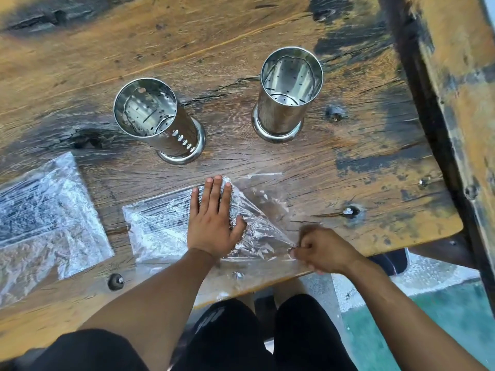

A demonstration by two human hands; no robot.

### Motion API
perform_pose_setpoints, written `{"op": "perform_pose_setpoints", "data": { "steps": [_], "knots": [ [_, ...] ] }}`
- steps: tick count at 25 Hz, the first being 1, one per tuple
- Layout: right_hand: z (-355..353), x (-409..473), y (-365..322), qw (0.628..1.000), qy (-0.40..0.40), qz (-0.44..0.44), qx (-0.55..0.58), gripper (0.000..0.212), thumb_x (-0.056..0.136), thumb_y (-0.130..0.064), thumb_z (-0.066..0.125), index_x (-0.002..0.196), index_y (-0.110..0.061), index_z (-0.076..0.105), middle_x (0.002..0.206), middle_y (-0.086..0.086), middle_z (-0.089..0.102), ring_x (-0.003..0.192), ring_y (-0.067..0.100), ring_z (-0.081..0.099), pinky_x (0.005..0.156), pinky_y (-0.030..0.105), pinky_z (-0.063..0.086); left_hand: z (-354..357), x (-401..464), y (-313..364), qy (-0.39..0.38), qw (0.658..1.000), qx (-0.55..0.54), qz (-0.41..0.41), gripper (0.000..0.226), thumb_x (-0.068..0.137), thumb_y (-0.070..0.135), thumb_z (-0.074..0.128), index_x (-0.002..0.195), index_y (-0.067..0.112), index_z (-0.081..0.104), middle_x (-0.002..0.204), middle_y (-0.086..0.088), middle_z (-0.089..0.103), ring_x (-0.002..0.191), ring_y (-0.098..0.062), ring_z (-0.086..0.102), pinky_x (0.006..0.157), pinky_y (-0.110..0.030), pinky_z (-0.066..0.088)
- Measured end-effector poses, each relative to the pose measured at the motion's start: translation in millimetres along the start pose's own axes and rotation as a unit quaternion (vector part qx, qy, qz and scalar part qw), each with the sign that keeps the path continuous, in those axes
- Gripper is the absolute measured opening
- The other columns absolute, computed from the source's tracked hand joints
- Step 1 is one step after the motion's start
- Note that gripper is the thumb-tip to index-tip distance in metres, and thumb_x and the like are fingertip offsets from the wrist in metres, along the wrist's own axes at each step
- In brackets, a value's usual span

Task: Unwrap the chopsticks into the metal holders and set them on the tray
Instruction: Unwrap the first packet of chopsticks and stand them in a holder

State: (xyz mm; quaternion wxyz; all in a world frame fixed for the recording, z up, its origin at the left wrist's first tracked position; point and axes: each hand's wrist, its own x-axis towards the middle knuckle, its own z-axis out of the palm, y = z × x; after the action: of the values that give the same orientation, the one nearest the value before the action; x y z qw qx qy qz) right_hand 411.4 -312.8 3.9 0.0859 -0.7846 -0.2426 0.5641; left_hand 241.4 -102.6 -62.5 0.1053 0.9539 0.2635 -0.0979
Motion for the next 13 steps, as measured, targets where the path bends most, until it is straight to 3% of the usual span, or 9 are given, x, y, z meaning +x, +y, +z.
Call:
{"op": "perform_pose_setpoints", "data": {
  "steps": [2, 5, 7, 9, 11, 13],
  "knots": [
    [-8, -7, 13, 0.999, 0.024, -0.002, 0.036, 0.041, 0.089, -0.035, 0.078, 0.066, -0.004, 0.066, 0.054, 0.001, 0.065, 0.042, 0.006, 0.056, 0.052, 0.025, 0.047, 1, -1, 0, -0.001, 1.0, -0.011, 0.0, 0.081, 0.095, 0.053, 0.038, 0.162, 0.012, 0.021, 0.172, -0.012, 0.01, 0.16, -0.028, 0.003, 0.127, -0.056, 0.006],
    [-17, -9, 28, 0.999, 0.04, 0.01, 0.001, 0.034, 0.092, -0.033, 0.076, 0.068, -0.011, 0.066, 0.058, 0.002, 0.07, 0.051, 0.013, 0.065, 0.052, 0.025, 0.047, 1, 0, 0, -0.01, 1.0, -0.011, -0.006, 0.081, 0.096, 0.054, 0.037, 0.163, 0.013, 0.017, 0.172, -0.011, 0.007, 0.16, -0.027, 0.0, 0.127, -0.055, 0.005],
    [-22, -9, 30, 0.993, 0.116, 0.018, -0.023, 0.036, 0.094, -0.037, 0.069, 0.068, -0.014, 0.064, 0.057, 0.002, 0.067, 0.057, 0.02, 0.065, 0.053, 0.027, 0.043, 2, 0, 0, -0.012, 1.0, -0.009, -0.005, 0.081, 0.096, 0.055, 0.036, 0.163, 0.014, 0.016, 0.172, -0.011, 0.006, 0.16, -0.027, 0.0, 0.128, -0.055, 0.005],
    [-23, -11, 22, 0.974, 0.228, 0.004, -0.007, 0.033, 0.097, -0.036, 0.064, 0.068, -0.021, 0.059, 0.056, -0.006, 0.061, 0.056, 0.006, 0.059, 0.052, 0.018, 0.038, 2, 0, 0, -0.014, 1.0, -0.01, -0.004, 0.081, 0.096, 0.056, 0.034, 0.163, 0.014, 0.015, 0.172, -0.01, 0.005, 0.16, -0.026, -0.001, 0.128, -0.055, 0.004],
    [-17, -9, 1, 0.955, 0.285, -0.045, 0.074, 0.021, 0.1, -0.028, 0.061, 0.079, -0.029, 0.063, 0.062, -0.013, 0.064, 0.06, -0.002, 0.063, 0.056, 0.009, 0.042, 2, 1, -1, -0.016, 1.0, -0.014, -0.002, 0.081, 0.097, 0.057, 0.031, 0.164, 0.014, 0.015, 0.172, -0.01, 0.005, 0.16, -0.026, -0.002, 0.128, -0.054, 0.003],
    [-3, 0, -22, 0.95, 0.26, -0.083, 0.152, 0.014, 0.102, -0.02, 0.058, 0.101, -0.024, 0.071, 0.077, -0.012, 0.072, 0.068, 0.002, 0.07, 0.067, 0.015, 0.056, 1, 0, -3, -0.005, 1.0, -0.024, 0.004, 0.08, 0.099, 0.059, 0.028, 0.163, 0.014, 0.016, 0.172, -0.009, 0.007, 0.16, -0.025, -0.001, 0.127, -0.054, 0.004]
  ]
}}
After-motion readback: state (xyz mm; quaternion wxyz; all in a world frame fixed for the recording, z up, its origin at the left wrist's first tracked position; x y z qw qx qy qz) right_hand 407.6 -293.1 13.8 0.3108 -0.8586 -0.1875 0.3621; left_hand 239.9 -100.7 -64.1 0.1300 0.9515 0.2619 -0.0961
